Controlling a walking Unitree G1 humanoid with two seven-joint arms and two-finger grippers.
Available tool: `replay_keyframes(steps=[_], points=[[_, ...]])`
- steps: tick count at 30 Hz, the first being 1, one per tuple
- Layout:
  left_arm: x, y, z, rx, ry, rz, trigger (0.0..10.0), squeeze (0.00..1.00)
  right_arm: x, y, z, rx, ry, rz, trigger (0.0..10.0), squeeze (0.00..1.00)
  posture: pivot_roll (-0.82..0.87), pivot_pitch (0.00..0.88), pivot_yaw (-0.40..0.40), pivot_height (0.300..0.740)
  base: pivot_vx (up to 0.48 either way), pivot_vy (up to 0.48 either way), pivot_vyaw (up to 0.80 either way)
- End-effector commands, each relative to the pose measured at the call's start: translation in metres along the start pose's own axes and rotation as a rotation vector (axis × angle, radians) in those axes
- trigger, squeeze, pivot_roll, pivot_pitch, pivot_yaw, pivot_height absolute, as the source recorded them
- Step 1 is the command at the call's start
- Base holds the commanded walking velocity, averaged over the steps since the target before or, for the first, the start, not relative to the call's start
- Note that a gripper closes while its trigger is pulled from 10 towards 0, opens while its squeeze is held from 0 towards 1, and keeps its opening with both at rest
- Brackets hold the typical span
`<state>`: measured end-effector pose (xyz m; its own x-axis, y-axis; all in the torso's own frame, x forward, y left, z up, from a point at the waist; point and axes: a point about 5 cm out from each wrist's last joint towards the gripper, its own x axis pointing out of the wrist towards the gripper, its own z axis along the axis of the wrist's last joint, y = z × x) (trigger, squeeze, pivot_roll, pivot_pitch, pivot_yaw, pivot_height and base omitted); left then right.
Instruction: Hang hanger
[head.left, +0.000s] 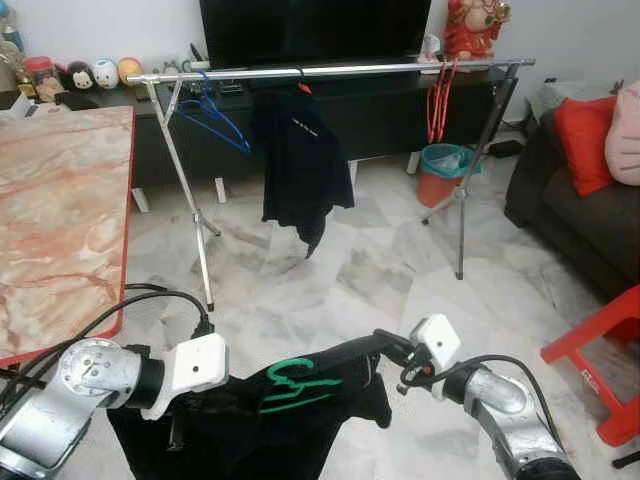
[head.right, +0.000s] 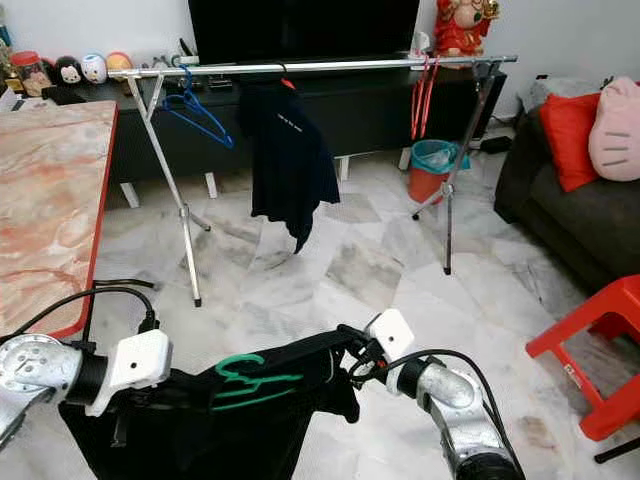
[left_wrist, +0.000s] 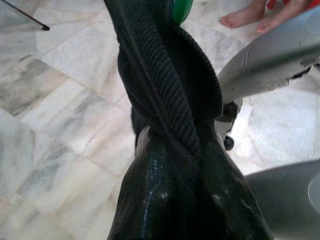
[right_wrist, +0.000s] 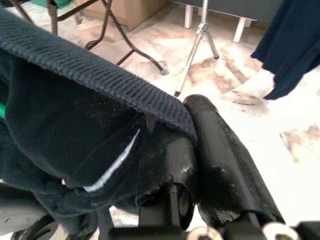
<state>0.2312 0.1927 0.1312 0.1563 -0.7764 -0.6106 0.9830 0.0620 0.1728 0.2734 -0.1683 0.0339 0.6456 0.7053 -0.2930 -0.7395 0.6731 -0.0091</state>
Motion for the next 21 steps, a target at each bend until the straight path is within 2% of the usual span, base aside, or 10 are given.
replay_keyframes(steps=[1,2,5,6,7,8,9,13,18,21], points=[[-0.015,0.005,0.0,0.02,0.017,0.003,10.0,0.0,-0.013,-0.013,-0.002,-0.017,0.044,-0.04,0.0,0.0,0.0,0.0,-0.055,0.74,0.0,0.0,0.0],[-0.017,0.006,-0.001,0.021,0.019,0.007,10.0,0.0,-0.013,-0.012,-0.003,-0.022,0.051,-0.032,0.0,0.0,0.0,0.0,-0.056,0.74,0.0,0.0,0.0],[-0.028,0.011,-0.011,0.049,0.127,0.045,10.0,0.0,-0.014,-0.011,-0.005,-0.031,0.078,-0.014,0.0,0.0,0.0,0.0,-0.057,0.74,0.0,0.0,0.0],[-0.032,0.012,-0.018,0.069,0.217,0.044,10.0,0.0,-0.014,-0.01,-0.007,-0.039,0.09,-0.002,0.0,0.0,0.0,0.0,-0.057,0.74,0.0,0.0,0.0],[-0.032,0.012,-0.018,0.069,0.217,0.044,10.0,0.0,-0.014,-0.01,-0.007,-0.039,0.09,-0.002,0.0,0.0,0.0,0.0,-0.057,0.74,0.0,0.0,0.0],[-0.035,0.015,-0.024,0.091,0.285,0.068,10.0,0.0,-0.014,-0.008,-0.008,-0.042,0.099,0.01,0.0,0.0,0.01,0.0,-0.058,0.74,0.0,0.0,0.0],[-0.035,0.023,-0.025,0.116,0.304,0.141,10.0,0.0,-0.013,-0.008,-0.009,-0.04,0.106,0.018,0.0,0.0,0.01,0.0,-0.059,0.74,0.0,0.0,0.0],[-0.034,0.028,-0.029,0.147,0.337,0.179,10.0,0.0,-0.012,-0.005,-0.01,-0.045,0.122,0.038,0.0,0.0,0.01,0.0,-0.062,0.74,0.0,0.0,0.0],[-0.033,0.021,-0.019,0.07,0.183,0.118,10.0,0.0,-0.013,-0.005,-0.013,-0.059,0.154,0.06,0.0,0.0,0.01,0.0,-0.062,0.74,0.0,0.0,0.0],[-0.038,0.017,-0.01,0.024,0.046,0.085,10.0,0.0,-0.017,-0.006,-0.016,-0.061,0.171,0.065,0.0,0.0,0.01,0.0,-0.061,0.74,0.0,0.0,0.0]])
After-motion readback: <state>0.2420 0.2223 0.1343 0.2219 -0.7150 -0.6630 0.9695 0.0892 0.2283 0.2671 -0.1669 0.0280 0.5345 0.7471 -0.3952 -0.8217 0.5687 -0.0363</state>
